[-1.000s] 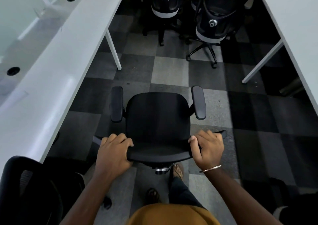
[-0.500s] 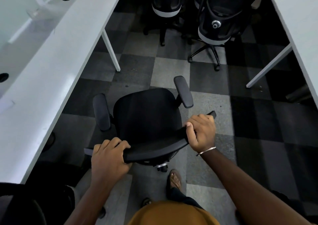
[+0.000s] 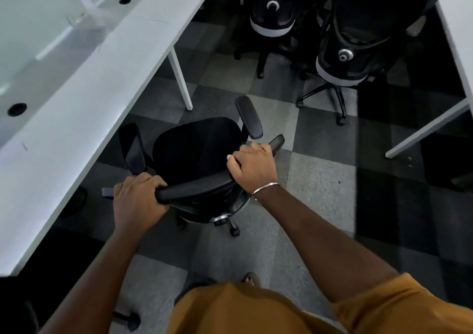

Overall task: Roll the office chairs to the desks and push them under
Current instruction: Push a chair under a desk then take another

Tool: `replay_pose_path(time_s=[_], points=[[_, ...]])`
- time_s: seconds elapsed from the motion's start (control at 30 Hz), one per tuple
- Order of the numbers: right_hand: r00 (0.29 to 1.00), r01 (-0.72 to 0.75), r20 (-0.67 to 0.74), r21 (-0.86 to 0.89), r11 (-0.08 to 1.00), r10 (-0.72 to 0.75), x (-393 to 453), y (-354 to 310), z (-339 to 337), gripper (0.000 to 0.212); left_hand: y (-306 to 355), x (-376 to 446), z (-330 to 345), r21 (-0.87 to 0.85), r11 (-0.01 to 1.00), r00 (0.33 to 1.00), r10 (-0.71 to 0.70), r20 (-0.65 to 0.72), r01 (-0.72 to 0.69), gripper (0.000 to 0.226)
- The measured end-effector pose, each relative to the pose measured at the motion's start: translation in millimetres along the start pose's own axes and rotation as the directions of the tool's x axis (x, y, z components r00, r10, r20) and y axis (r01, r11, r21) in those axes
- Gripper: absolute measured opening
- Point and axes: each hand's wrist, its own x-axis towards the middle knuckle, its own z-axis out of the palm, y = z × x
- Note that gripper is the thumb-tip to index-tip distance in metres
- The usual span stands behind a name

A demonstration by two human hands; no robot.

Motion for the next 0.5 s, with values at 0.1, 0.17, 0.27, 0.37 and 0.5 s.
replay_pose_path(time_s=[0.1, 0.17, 0.27, 0.37, 0.5], points=[[0.995, 0.048, 0.084, -0.046, 0.998, -0.044, 20, -10, 5, 0.047, -4, 14, -3, 0.012, 1.0, 1.0, -0.014, -0.001, 0.014, 0.035], [0.994, 0.041, 0.099, -0.047, 0.998, -0.037, 29, -21, 5, 0.052, -5, 20, -5, 0.007, 1.0, 1.0, -0.009, -0.016, 0.009, 0.029], [0.995, -0.091, 0.043, 0.063, 0.994, 0.088, 42, -30, 7, 0.056, -6, 28, -7, -0.019, 1.0, 1.0, -0.022, -0.013, 0.021, 0.031], [0.991, -0.12, -0.039, 0.115, 0.986, 0.126, 55, -31, 12, 0.056, -8, 39, -4, -0.011, 0.999, 0.999, -0.037, -0.002, 0.037, 0.032], [0.993, -0.061, -0.093, 0.15, 0.987, 0.076, 88, -25, 23, 0.054, -13, 65, -1, 0.003, 0.998, 0.998, -0.059, -0.002, 0.059, 0.033]])
